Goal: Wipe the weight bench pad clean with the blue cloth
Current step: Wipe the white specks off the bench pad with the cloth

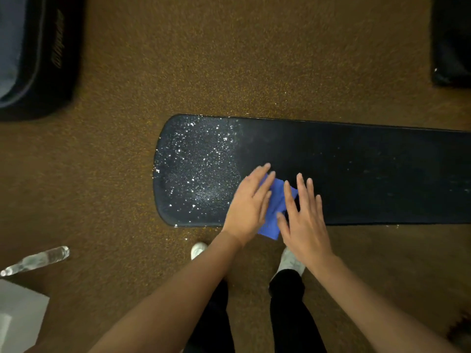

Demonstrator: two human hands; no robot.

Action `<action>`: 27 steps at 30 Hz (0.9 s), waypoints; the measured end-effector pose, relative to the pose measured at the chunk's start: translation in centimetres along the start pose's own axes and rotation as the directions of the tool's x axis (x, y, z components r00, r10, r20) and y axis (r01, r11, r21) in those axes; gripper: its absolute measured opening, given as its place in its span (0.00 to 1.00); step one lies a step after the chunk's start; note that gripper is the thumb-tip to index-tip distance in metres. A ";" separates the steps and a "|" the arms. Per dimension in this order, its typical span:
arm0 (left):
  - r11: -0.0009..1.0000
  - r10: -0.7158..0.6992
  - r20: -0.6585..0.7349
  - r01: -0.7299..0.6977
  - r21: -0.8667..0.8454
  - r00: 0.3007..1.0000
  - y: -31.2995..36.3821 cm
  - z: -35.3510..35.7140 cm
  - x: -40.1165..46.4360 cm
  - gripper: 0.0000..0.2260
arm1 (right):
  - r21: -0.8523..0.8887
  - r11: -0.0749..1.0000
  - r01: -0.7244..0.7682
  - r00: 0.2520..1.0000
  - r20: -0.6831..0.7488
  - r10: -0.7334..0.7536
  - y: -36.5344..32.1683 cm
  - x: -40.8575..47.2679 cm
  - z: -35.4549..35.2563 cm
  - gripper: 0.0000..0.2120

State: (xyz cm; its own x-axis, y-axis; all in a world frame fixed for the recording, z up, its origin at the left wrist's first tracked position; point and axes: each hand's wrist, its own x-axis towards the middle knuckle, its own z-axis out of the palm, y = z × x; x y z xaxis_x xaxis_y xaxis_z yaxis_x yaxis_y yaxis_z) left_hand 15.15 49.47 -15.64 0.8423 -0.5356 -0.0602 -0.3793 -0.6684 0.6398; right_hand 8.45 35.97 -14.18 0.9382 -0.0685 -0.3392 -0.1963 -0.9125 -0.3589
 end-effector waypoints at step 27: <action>0.992 -0.076 -0.058 0.081 0.100 0.995 -10.0 -7.7 -0.5 0.24 | -0.035 0.998 -0.054 0.969 -0.245 0.044 -11.7 2.0 7.9 0.28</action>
State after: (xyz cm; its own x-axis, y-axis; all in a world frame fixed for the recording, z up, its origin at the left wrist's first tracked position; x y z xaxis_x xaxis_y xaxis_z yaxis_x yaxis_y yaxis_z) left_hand 21.45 60.44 -16.09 0.8894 -0.4527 -0.0638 -0.3461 -0.7578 0.5531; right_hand 10.42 49.73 -17.54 0.9700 -0.2048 -0.1313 -0.2364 -0.9210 -0.3097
